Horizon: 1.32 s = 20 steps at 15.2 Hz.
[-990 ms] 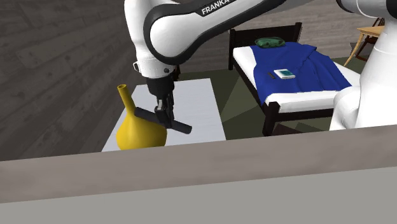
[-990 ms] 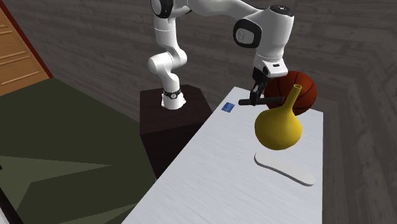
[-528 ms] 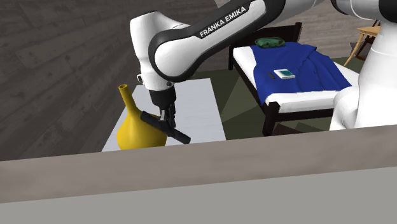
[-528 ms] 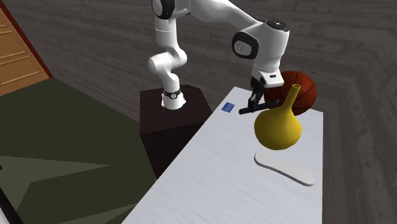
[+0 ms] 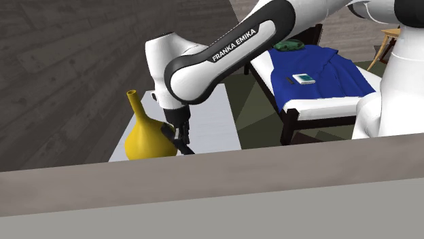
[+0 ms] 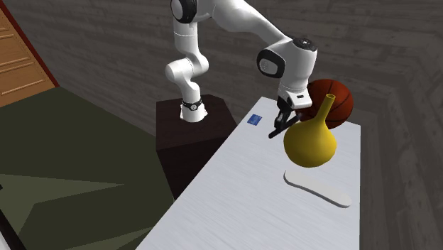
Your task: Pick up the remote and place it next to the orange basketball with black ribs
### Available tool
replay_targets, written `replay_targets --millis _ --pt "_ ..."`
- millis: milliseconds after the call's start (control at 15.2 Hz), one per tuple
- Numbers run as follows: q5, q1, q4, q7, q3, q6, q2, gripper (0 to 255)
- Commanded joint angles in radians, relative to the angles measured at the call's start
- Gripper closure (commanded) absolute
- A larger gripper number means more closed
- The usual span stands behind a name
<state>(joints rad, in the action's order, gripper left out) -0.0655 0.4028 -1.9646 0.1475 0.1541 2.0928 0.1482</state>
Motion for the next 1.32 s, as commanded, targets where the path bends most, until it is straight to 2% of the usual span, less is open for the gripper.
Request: replay_targets --millis 0,726,1188,1254 --pt "0.001 0.002 -0.018 -0.001 0.001 0.027 0.011 255" --pt "0.009 0.004 -0.078 0.001 0.000 0.162 0.086 255" --pt "0.009 0.004 -0.078 0.001 0.001 0.161 0.086 255" --pt "0.010 0.006 -0.067 -0.003 0.002 0.155 0.090 0"
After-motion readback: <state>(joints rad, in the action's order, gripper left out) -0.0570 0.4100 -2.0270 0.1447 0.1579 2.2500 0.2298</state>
